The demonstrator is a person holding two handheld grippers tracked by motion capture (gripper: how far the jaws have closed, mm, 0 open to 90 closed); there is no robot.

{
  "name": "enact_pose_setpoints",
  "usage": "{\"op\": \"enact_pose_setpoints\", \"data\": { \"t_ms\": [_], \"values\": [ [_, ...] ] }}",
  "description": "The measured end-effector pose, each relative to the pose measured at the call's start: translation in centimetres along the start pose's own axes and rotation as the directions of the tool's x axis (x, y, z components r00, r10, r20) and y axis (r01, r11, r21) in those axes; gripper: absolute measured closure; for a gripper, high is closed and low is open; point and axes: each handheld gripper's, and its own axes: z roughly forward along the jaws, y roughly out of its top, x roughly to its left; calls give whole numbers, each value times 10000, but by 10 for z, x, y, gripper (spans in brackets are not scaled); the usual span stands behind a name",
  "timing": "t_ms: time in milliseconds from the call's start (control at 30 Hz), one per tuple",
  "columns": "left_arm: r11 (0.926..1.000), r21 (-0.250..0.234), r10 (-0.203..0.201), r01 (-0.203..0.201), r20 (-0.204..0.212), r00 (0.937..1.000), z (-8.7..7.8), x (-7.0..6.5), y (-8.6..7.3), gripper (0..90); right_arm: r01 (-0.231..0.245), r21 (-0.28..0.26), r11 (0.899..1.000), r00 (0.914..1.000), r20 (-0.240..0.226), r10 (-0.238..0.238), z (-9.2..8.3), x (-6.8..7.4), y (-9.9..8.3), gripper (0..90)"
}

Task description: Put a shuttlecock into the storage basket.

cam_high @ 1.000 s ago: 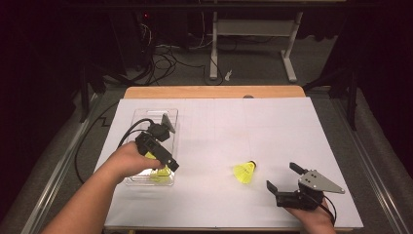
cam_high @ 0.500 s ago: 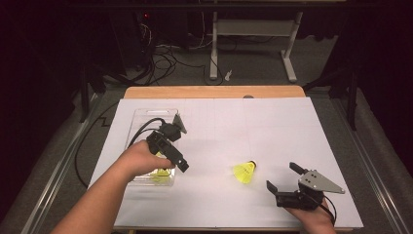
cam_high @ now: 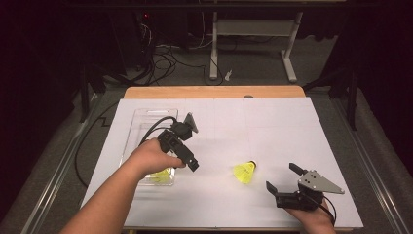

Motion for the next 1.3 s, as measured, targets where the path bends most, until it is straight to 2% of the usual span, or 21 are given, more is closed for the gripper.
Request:
{"op": "enact_pose_setpoints", "data": {
  "t_ms": [233,533,733,1300],
  "values": [
    [9996,129,240,-241,35,9997,12,-9,13,21,-28,8,10000,10000,8,28,1,0,0,2],
    [9985,42,549,-551,237,9982,22,-22,28,32,-51,32,10000,10000,-6,51,1,-1,-1,2],
    [9963,252,815,-823,307,9962,32,-28,36,38,-27,-4,10000,10000,2,27,0,-1,0,3],
    [9937,172,1107,-1112,286,9934,48,-46,55,80,-74,-3,10000,10000,-1,74,0,-1,0,2]
  ]
}}
